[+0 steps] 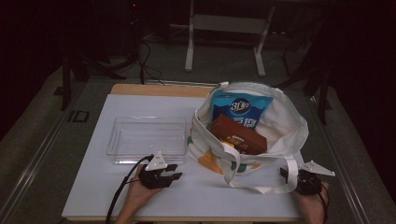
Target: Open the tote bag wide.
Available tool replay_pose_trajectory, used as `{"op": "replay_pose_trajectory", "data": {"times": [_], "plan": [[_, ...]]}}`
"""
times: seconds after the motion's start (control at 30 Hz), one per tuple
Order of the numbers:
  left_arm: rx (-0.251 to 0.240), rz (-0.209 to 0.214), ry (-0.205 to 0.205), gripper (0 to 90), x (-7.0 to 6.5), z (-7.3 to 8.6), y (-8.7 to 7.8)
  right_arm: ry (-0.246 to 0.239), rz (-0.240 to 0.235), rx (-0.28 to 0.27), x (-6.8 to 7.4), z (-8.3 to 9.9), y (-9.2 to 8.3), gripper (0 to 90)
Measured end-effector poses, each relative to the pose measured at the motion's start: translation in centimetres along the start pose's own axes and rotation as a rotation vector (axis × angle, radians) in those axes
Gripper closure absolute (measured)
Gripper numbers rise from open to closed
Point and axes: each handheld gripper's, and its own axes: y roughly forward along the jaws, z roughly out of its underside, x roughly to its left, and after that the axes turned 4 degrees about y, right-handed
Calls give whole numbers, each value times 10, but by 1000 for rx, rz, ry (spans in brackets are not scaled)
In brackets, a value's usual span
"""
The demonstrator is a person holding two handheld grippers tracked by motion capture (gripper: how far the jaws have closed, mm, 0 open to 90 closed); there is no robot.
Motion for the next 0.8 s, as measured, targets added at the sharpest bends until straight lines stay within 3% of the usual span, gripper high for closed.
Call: {"op": "replay_pose_trajectory", "data": {"times": [0.33, 0.7, 0.8], "plan": [[26, -19, 25, 623, -3, -1, 2, 16, -37, -10, -3, 0, -1, 626], [34, -25, 39, 672, -4, -2, 2, -22, -61, -32, 4, -4, -7, 657], [61, -23, 57, 689, -7, -2, 1, -31, -79, -65, 5, -12, -13, 678]]}}
